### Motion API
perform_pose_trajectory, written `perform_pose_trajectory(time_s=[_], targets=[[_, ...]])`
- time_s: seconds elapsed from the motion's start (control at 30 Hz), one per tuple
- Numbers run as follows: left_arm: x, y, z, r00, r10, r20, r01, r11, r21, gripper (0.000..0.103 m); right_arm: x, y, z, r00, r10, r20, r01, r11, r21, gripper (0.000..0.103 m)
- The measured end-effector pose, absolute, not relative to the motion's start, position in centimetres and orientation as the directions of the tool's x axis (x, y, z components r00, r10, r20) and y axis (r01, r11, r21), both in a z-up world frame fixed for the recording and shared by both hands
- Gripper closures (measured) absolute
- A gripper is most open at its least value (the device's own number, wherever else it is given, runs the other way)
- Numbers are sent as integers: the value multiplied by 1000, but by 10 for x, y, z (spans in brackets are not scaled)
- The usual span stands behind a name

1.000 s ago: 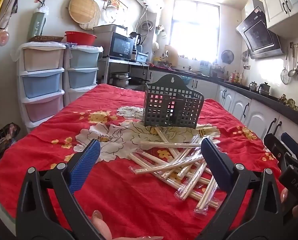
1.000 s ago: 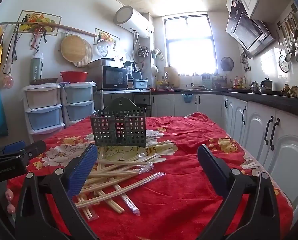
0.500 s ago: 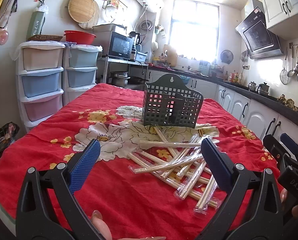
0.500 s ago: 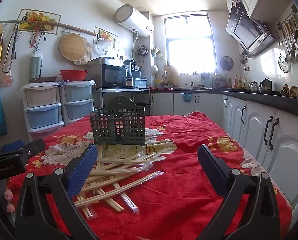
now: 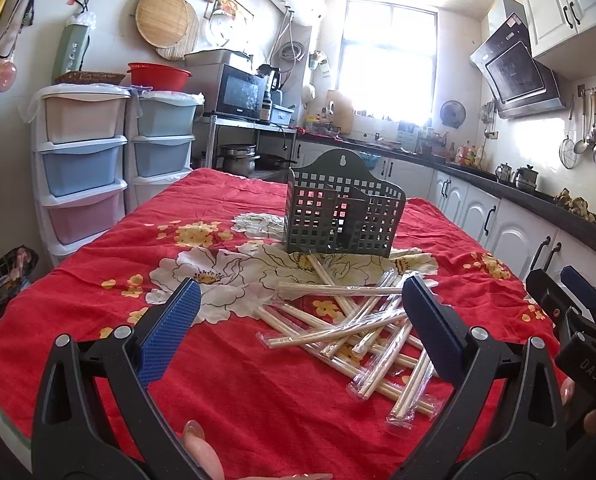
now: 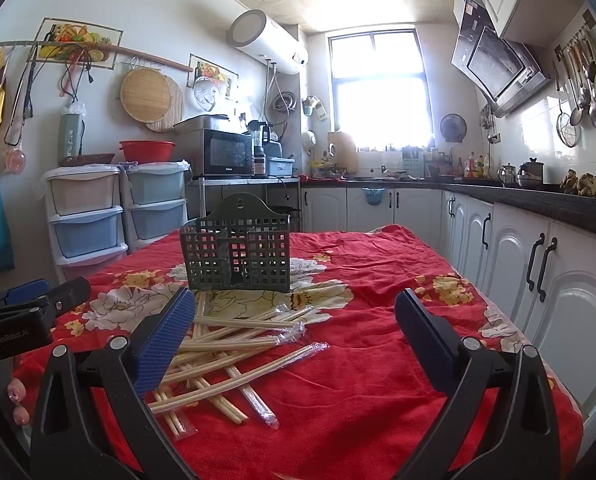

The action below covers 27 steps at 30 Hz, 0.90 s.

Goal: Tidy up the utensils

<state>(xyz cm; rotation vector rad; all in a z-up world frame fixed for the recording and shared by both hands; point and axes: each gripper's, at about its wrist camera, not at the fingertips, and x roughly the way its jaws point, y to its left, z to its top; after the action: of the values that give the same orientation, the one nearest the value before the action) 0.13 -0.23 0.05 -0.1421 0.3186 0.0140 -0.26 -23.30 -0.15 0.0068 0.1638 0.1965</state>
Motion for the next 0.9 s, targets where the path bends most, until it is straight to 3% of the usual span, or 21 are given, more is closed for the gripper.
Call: perform_pose_trajectory(time_s=[0.53, 0.9], targets=[[0, -3, 2, 947, -7, -322, -40, 989, -140, 10, -4, -227, -2, 959, 215, -186, -216, 976, 16, 6], [21, 23, 5, 918, -25, -397, -60, 978, -200, 10, 20, -210, 14, 919, 295, -262, -305, 952, 4, 6]])
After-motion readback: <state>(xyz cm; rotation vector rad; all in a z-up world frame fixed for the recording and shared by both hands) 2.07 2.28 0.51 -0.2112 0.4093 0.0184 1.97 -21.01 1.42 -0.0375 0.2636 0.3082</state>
